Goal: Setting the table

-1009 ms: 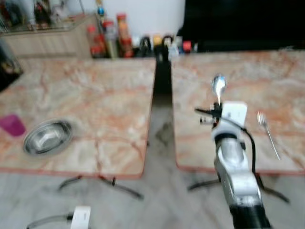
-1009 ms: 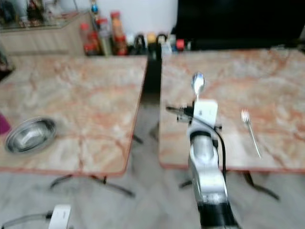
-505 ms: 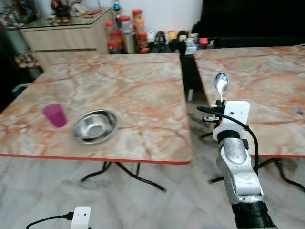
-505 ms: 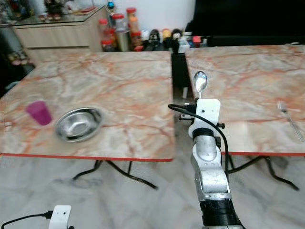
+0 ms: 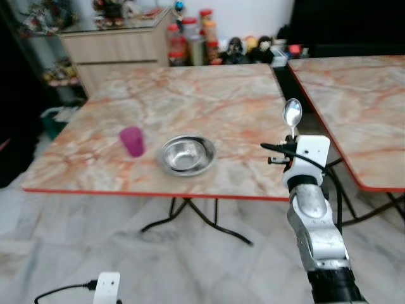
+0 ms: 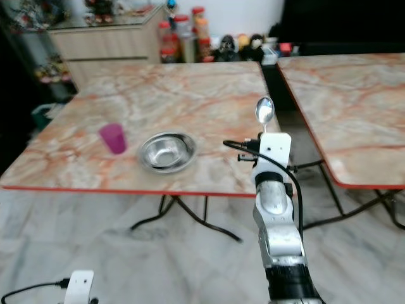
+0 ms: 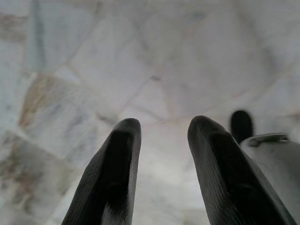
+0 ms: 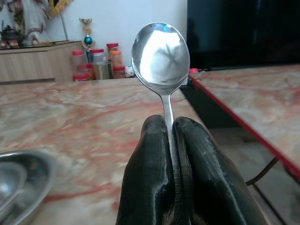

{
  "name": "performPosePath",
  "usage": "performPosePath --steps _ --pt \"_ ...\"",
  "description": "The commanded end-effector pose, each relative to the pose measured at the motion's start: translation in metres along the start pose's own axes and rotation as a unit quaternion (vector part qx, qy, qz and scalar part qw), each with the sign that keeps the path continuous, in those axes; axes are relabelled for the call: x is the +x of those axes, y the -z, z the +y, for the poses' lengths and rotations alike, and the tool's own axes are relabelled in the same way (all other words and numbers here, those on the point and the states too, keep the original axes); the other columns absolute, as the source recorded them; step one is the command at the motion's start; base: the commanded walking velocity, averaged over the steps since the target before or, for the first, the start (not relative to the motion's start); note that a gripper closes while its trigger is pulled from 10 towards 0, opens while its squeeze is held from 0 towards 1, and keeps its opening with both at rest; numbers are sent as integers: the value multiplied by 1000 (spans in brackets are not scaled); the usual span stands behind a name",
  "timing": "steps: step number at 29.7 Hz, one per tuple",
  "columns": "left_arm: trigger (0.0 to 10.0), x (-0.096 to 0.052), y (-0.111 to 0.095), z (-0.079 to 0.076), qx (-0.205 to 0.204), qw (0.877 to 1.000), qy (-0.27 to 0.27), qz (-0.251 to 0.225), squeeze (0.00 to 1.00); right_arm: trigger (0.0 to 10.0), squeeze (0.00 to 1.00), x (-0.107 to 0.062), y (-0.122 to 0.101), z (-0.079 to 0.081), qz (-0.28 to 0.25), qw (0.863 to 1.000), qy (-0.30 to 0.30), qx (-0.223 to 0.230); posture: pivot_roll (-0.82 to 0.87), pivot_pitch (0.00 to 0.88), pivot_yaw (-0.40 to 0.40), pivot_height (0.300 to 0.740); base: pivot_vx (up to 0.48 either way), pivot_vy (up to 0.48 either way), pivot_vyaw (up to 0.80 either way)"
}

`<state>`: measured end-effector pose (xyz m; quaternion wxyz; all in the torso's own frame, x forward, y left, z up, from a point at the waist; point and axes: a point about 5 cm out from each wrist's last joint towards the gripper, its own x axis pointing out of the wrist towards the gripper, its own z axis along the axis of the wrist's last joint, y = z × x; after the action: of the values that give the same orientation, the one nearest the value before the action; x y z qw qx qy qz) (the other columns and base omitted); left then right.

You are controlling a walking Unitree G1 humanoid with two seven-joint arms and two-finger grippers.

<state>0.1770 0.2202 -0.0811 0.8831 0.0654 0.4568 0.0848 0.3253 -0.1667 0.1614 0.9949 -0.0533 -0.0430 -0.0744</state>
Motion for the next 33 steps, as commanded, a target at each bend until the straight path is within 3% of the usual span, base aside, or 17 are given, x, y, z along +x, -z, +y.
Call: performPosePath --steps 1,28,33 --pt "10000 0 0 -2 2 1000 1 4 0 10000 0 -1 2 -5 2 1000 7 2 -41 36 69 740 0 480 0" --pt "10000 1 -7 -5 7 1000 5 -17 0 10000 0 -3 14 -8 32 999 9 -13 -41 18 70 740 0 36 0" --pt "10000 0 -6 -6 7 1000 5 -14 0 10000 0 -3 16 -5 42 999 -6 -14 -42 20 69 740 265 0 0"
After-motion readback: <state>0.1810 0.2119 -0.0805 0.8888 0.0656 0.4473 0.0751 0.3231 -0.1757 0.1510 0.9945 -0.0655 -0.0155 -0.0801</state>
